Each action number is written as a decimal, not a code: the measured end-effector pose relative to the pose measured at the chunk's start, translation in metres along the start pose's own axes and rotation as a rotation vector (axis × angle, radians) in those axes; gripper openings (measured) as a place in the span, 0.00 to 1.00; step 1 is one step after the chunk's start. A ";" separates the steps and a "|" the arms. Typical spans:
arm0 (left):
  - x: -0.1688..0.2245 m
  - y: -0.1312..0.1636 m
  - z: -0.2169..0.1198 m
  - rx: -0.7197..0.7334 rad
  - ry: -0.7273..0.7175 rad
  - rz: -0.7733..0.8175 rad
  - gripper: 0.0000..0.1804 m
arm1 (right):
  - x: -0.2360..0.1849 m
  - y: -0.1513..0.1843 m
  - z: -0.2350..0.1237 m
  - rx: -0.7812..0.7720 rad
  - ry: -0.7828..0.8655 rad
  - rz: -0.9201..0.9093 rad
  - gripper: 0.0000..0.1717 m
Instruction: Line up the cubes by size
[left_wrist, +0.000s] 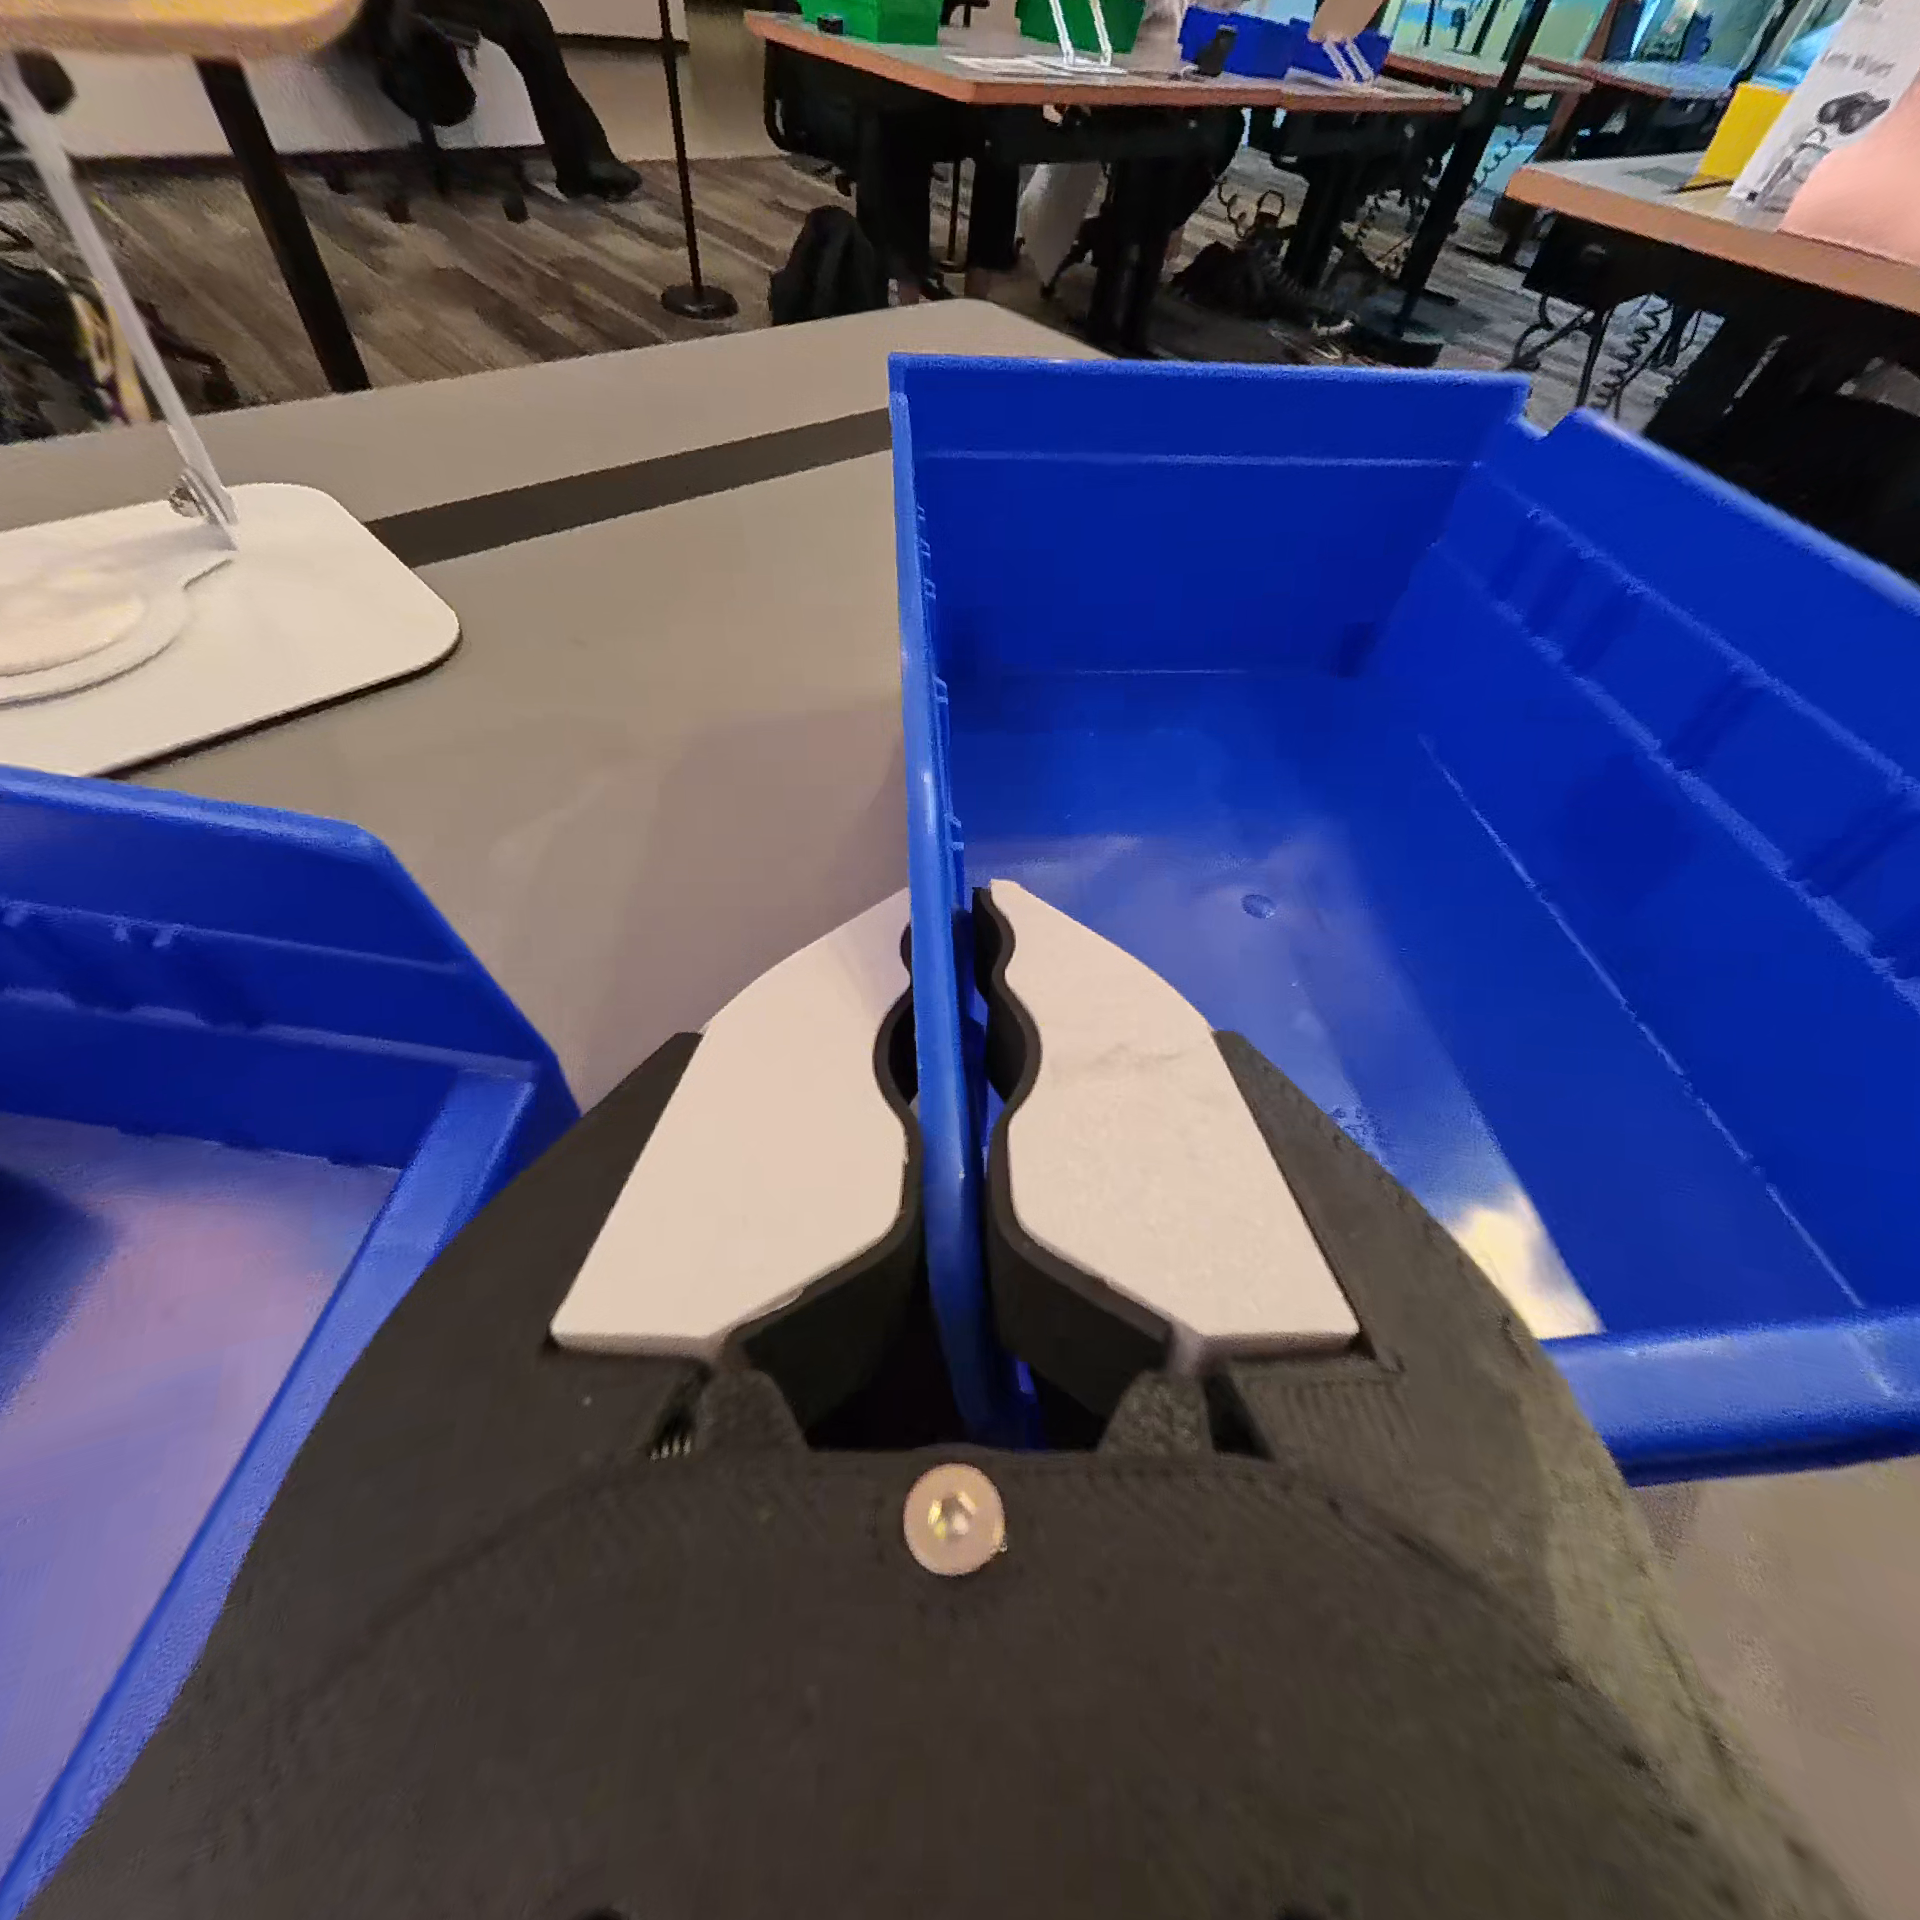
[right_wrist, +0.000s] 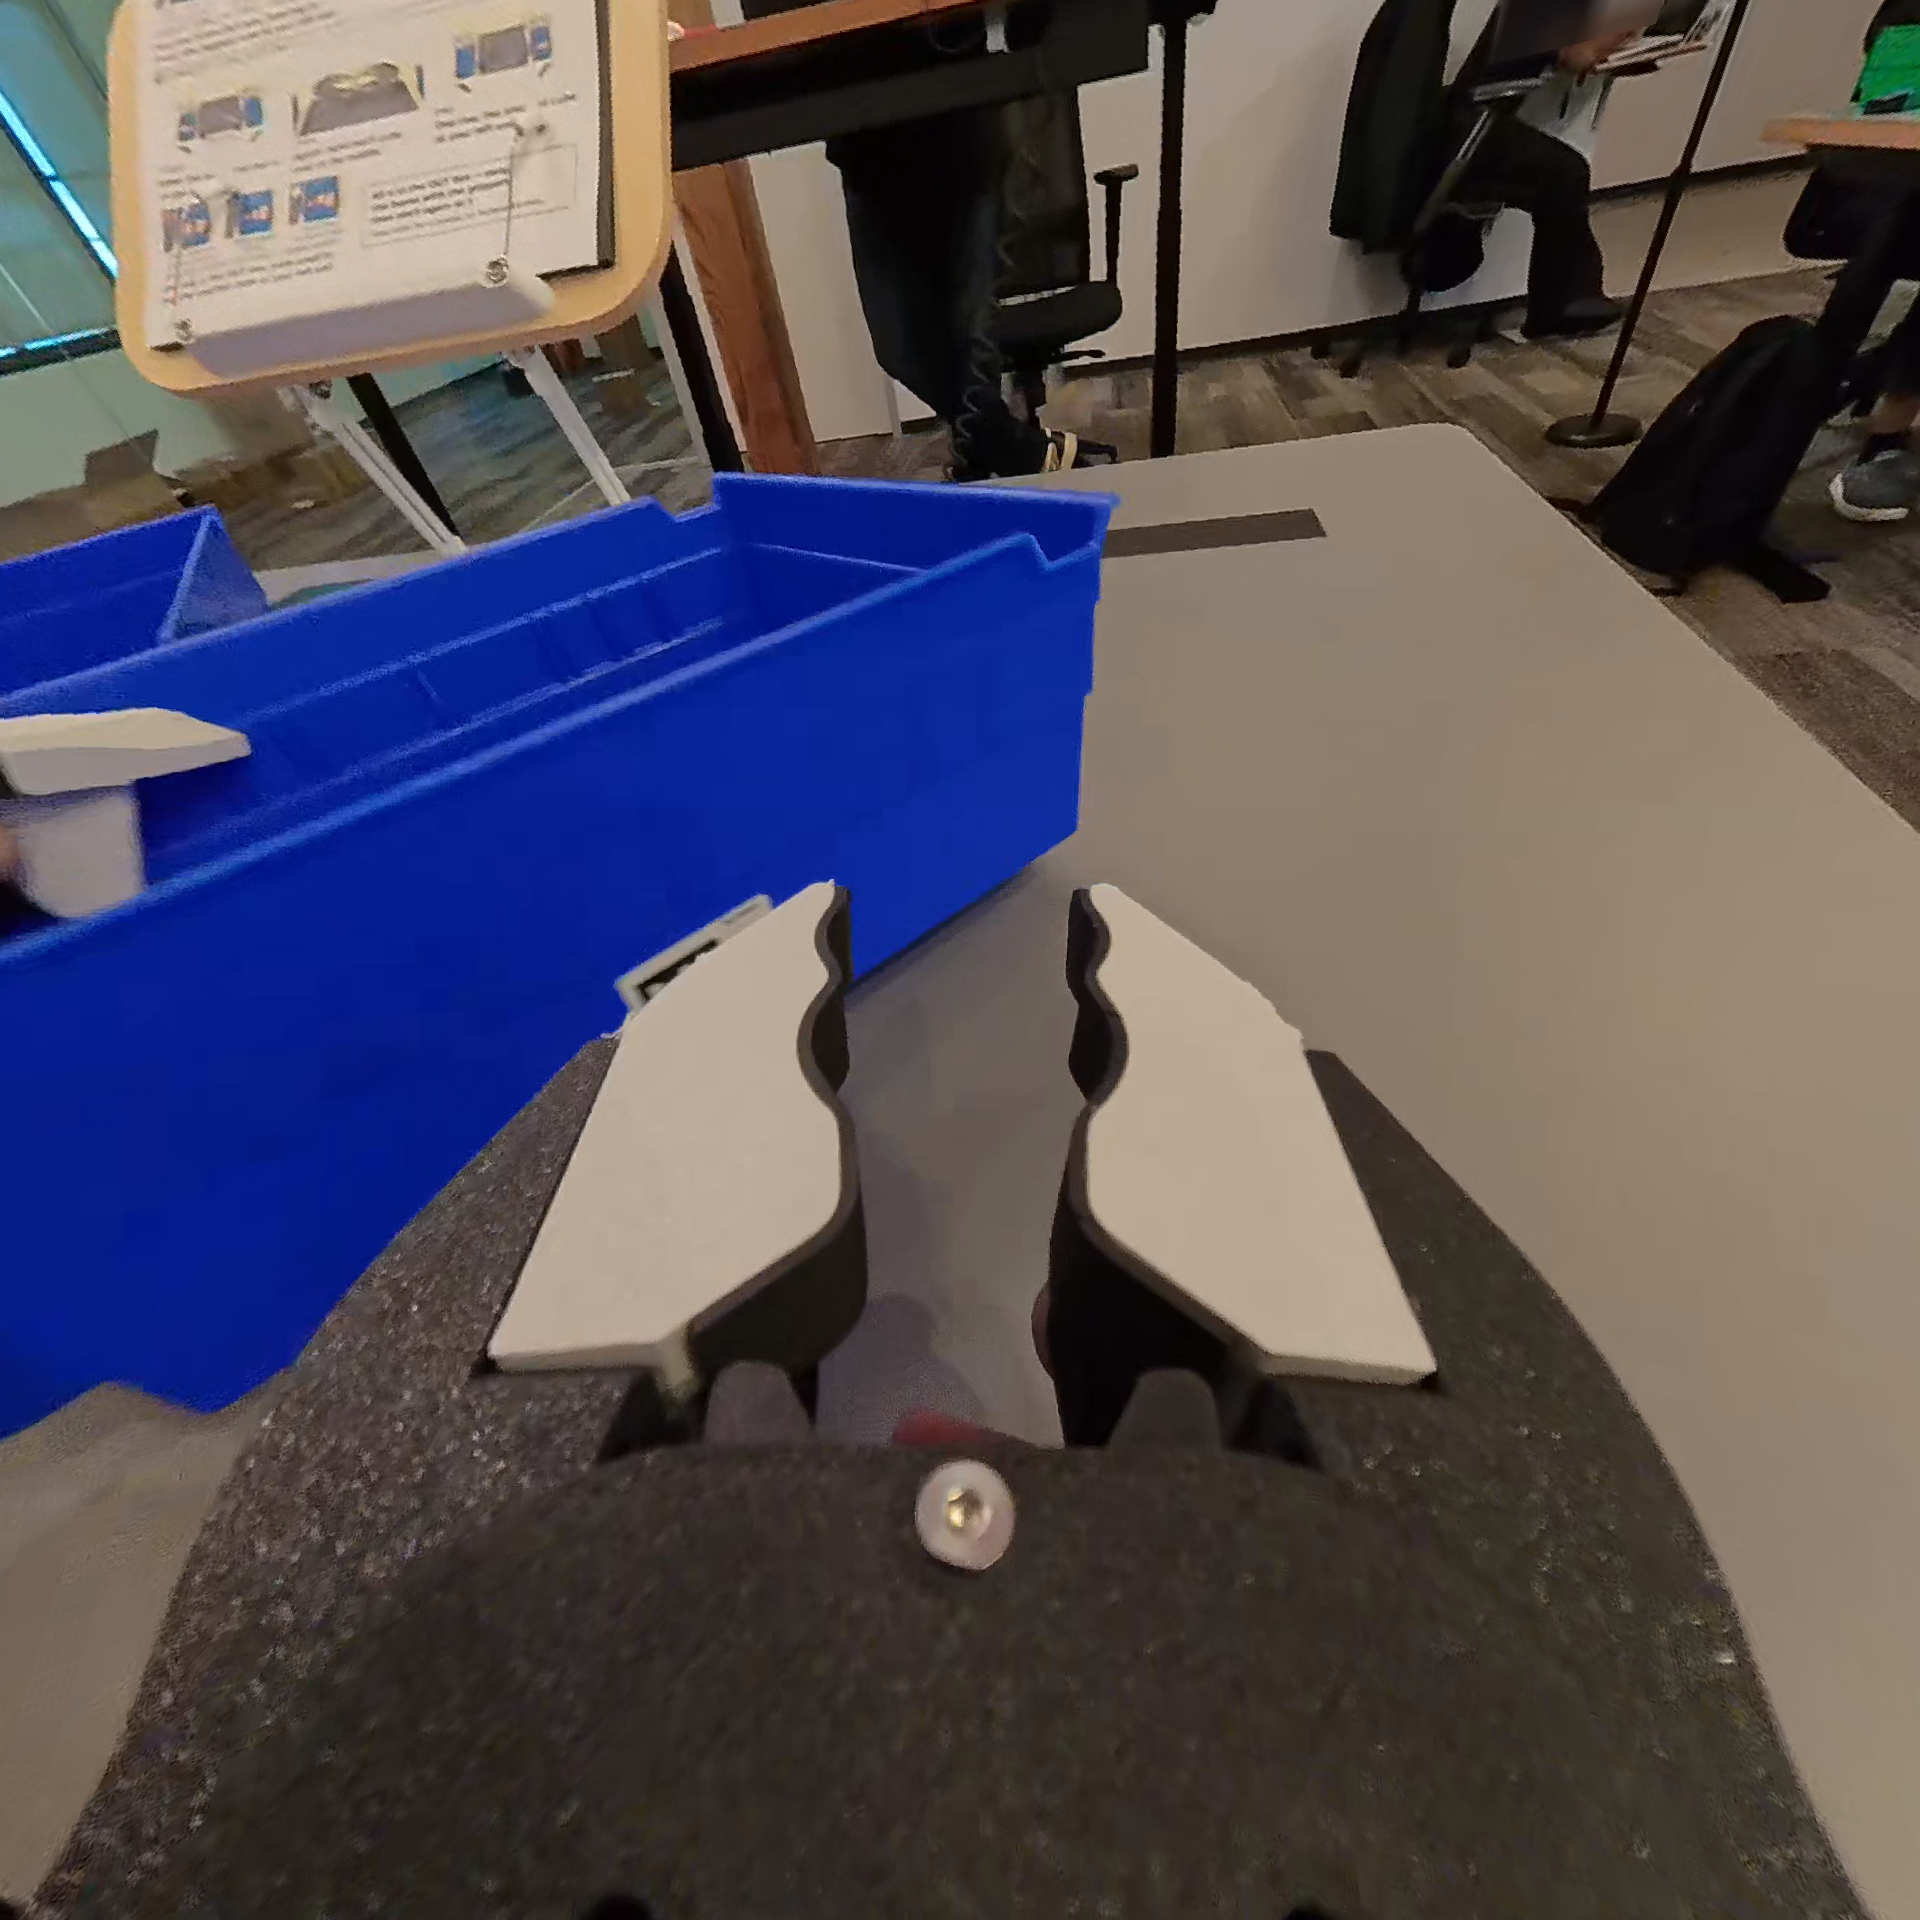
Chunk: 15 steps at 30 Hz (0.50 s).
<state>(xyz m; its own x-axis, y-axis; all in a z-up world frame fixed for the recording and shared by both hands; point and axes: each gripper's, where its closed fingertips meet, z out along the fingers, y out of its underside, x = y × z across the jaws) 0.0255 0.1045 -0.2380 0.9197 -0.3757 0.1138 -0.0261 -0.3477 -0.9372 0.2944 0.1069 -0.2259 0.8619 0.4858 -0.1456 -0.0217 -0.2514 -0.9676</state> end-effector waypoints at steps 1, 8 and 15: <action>0.000 0.003 0.003 -0.011 0.002 -0.010 0.03 | -0.002 0.000 -0.004 0.006 -0.006 -0.001 0.23; -0.004 0.001 0.022 0.018 -0.036 0.039 0.03 | -0.042 -0.012 -0.036 0.104 -0.106 0.018 0.35; 0.005 -0.001 0.034 0.037 -0.016 0.016 0.05 | -0.095 0.018 -0.033 -0.033 -0.118 -0.105 0.43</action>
<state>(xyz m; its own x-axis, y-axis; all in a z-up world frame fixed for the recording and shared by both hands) 0.0434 0.1321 -0.2476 0.9254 -0.3674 0.0934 -0.0270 -0.3096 -0.9505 0.2292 0.0288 -0.2226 0.7931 0.6051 -0.0692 0.0836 -0.2208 -0.9717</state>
